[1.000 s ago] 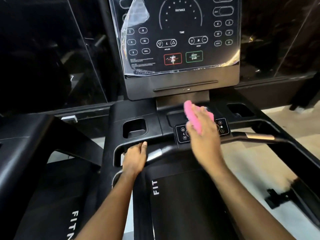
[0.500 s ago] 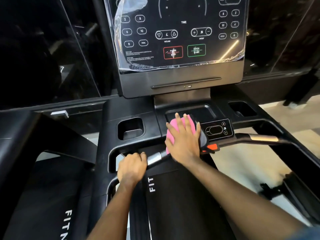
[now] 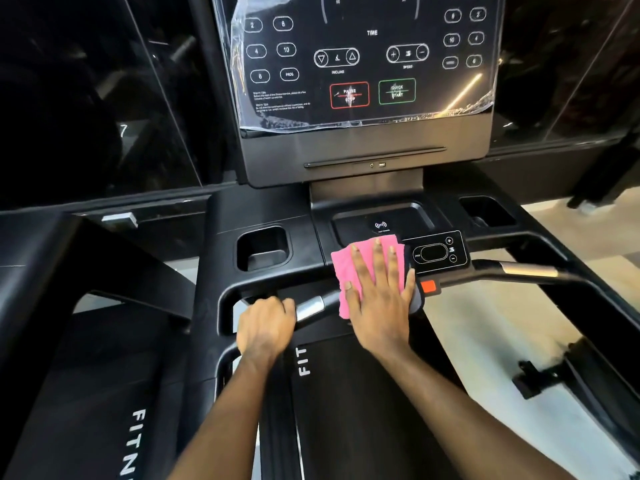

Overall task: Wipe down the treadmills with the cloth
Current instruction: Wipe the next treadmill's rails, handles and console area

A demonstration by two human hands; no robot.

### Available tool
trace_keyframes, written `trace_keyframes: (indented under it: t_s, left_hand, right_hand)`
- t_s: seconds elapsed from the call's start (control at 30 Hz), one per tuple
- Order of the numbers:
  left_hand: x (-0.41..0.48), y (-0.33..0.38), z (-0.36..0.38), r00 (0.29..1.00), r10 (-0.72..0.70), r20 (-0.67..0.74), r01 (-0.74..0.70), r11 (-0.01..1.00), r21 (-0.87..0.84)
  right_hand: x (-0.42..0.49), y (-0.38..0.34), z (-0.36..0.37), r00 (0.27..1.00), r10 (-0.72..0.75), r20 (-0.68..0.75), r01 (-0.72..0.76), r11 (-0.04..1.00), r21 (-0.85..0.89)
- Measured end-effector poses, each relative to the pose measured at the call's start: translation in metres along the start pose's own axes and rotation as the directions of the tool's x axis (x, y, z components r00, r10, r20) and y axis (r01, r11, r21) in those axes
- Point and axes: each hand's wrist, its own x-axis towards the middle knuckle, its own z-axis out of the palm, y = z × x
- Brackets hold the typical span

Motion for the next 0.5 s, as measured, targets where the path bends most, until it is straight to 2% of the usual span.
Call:
trace_keyframes:
  t_s: [0.1, 0.33, 0.5]
  left_hand:
    - [-0.003, -0.001, 0.001, 0.999, -0.025, -0.024, 0.025, 0.999, -0.034]
    - [-0.006, 0.003, -0.005, 0.996, -0.066, -0.063, 0.057, 0.990, -0.125]
    - [-0.006, 0.000, -0.002, 0.994, -0.054, -0.099, 0.035, 0.982, -0.187]
  right_hand:
    - [0.016, 0.001, -0.003, 1.000, -0.007, -0.014, 0.007, 1.000, -0.023]
    - [0.092, -0.009, -0.011, 0.996, 0.091, -0.014, -0.092, 0.993, -0.072]
    - [0.049, -0.013, -0.005, 0.994, 0.050, -0.098, -0.059, 0.994, -0.088]
